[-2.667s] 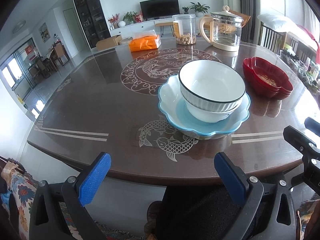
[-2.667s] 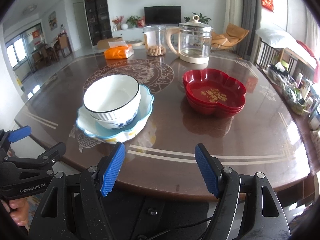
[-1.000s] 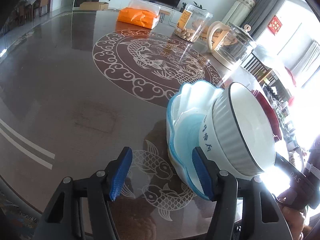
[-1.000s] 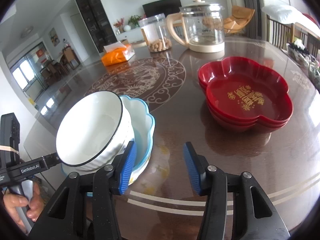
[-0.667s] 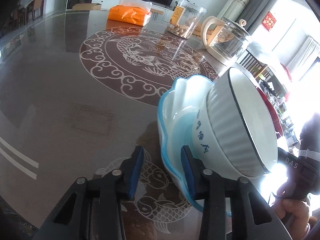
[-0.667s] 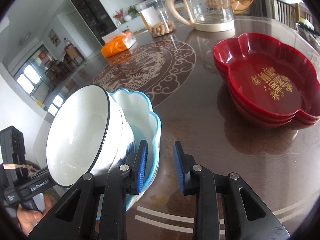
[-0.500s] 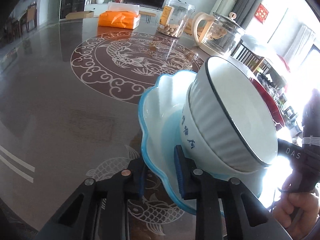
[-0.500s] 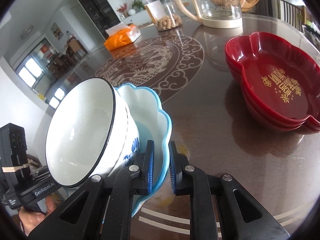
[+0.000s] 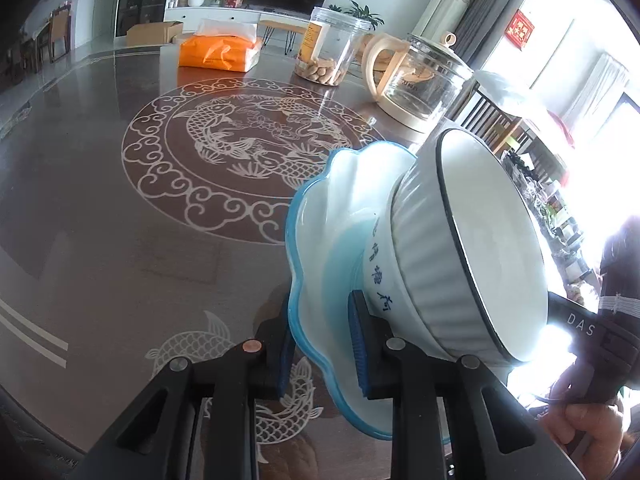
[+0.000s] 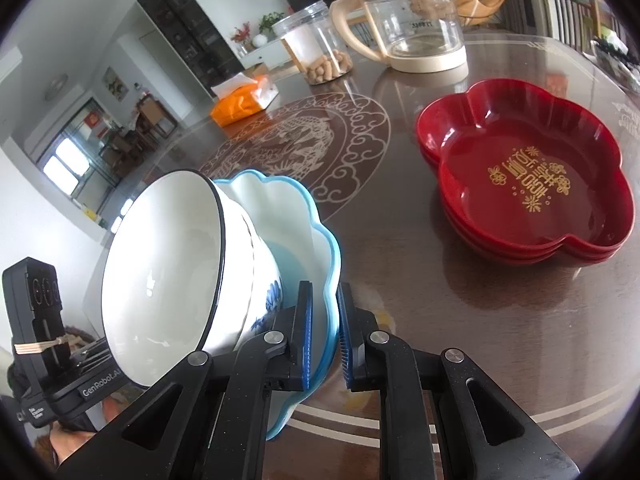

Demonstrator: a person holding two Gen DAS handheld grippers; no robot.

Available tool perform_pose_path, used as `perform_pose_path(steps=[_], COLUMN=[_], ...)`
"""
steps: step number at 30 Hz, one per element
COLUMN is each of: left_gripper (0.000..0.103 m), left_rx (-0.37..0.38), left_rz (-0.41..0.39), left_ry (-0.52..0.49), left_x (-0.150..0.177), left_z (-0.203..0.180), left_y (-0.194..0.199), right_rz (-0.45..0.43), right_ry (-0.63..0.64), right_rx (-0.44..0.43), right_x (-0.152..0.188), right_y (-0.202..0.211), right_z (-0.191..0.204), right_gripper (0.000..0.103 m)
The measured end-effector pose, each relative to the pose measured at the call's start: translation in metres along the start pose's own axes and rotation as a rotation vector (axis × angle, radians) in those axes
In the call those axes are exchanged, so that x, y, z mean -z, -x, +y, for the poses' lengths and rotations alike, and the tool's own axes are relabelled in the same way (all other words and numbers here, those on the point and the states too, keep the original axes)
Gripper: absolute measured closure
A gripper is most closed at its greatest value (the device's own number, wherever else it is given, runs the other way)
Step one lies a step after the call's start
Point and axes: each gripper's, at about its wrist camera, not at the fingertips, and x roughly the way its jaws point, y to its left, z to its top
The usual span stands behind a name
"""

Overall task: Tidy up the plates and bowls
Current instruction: 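Lift the bowl stack with both grippers and carry it over the red plates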

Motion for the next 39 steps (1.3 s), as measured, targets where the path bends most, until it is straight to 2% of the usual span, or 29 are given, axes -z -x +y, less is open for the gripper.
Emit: perform_pose_path(steps=[6,13,23,33,39], left_gripper=[0.079,0.079,0.079,0.079,0.079], left_rx=[0.003,0.02,0.075,0.056,0.039], left_rz=[0.044,0.041,0.044,0.118,0.08], left_ry=[0.003,-0.067,-0.143,-0.17,-0.209], left_x=[-0.019,-0.052,-0.096,-0.089,-0.085], left_z=[-0.028,-0.076,-0.153,-0.179,-0.185], left_y=[-0.008,-0.011,-0.063,-0.121,-0.122], right_rz=[0.004,-0.039,-0.107,-0.079,-0.101], right_ry=[-0.063,-0.114,-0.173,-0.252,-0.235], right_rx=[0.022,0.032,0.127,0.185,0.191], right_x=[-0.015,-0.042,-0.092,-0.09,-0.082], right_y=[0.016,0.046,0.07,0.05,0.047], right_z=[-0.018,-0.041,-0.102,-0.162,-0.168], right_gripper=[0.087,0.087,0.087,0.087,0.087])
